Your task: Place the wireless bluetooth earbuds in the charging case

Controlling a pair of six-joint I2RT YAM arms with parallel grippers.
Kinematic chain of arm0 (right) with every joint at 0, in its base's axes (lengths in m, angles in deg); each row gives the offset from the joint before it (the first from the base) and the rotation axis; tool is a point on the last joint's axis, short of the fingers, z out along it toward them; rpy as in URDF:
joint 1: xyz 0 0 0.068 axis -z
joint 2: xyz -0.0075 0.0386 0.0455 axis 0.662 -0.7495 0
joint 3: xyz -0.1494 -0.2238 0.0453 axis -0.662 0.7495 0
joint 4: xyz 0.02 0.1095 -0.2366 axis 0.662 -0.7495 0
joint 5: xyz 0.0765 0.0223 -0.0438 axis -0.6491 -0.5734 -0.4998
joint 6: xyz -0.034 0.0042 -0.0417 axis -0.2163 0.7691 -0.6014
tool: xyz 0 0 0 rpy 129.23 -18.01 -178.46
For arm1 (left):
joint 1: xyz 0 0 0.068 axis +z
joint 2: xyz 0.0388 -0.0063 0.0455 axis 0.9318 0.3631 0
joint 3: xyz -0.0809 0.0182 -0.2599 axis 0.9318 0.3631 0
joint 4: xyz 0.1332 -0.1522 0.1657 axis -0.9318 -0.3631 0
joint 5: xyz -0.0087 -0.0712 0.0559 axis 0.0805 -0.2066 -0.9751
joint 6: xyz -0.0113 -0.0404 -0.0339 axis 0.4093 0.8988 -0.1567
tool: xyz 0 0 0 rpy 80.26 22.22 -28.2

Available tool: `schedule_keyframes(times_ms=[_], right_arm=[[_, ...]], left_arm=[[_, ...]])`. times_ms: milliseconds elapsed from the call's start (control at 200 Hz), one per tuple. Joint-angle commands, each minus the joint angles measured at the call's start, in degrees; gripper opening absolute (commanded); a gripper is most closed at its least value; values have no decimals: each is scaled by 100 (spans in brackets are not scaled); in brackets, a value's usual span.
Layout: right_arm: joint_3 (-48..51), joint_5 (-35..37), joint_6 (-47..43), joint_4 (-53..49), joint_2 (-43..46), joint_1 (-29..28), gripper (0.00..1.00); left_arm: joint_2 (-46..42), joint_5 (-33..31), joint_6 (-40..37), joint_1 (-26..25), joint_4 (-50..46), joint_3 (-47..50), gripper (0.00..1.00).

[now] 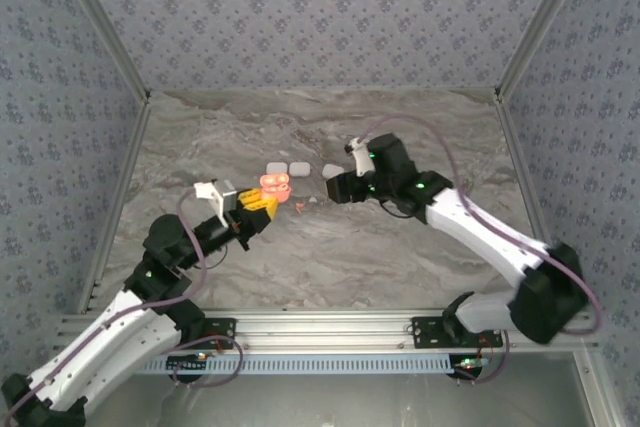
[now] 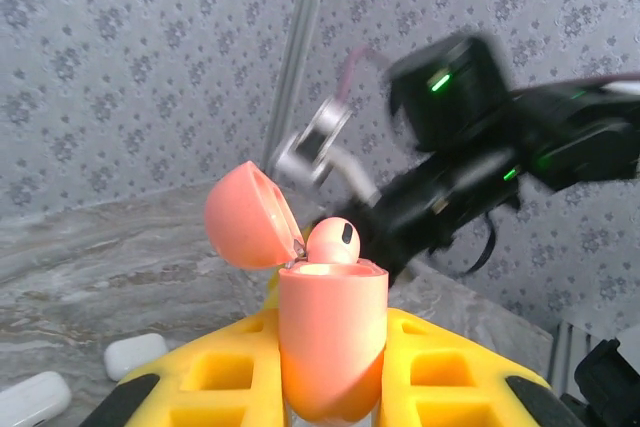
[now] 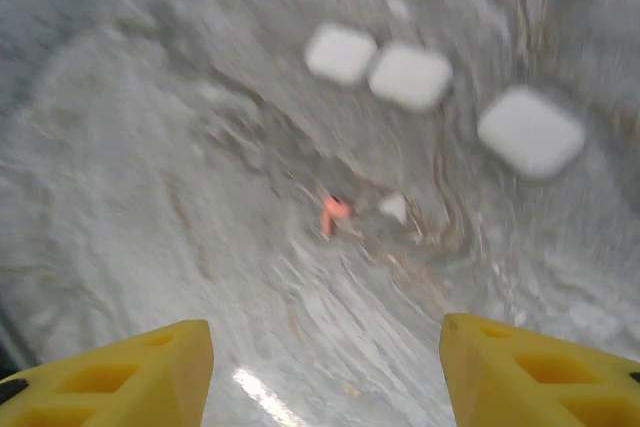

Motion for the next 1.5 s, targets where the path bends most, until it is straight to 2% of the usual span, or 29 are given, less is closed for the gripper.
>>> schedule_keyframes(times_ms=[0, 295, 580, 1014, 1494], right_arm=[[-157, 135, 268, 387, -793, -224, 63], [-2045, 122, -868, -51, -3150, -651, 61], [-3141, -36, -1265, -539, -4283, -706, 55], [-3161, -48, -1445, -1001, -4479, -740, 49], [-2668, 14, -1530, -1099, -4036, -759, 38]], left_arm=[[-237, -272, -168, -40, -338, -35, 0], [-404, -255, -119, -41, -511, -77, 0], [-421, -232, -75, -38, -550, -83, 0], [-404, -248, -63, -36, -547, -54, 0], [-352, -270, -21, -37, -453, 29, 0]])
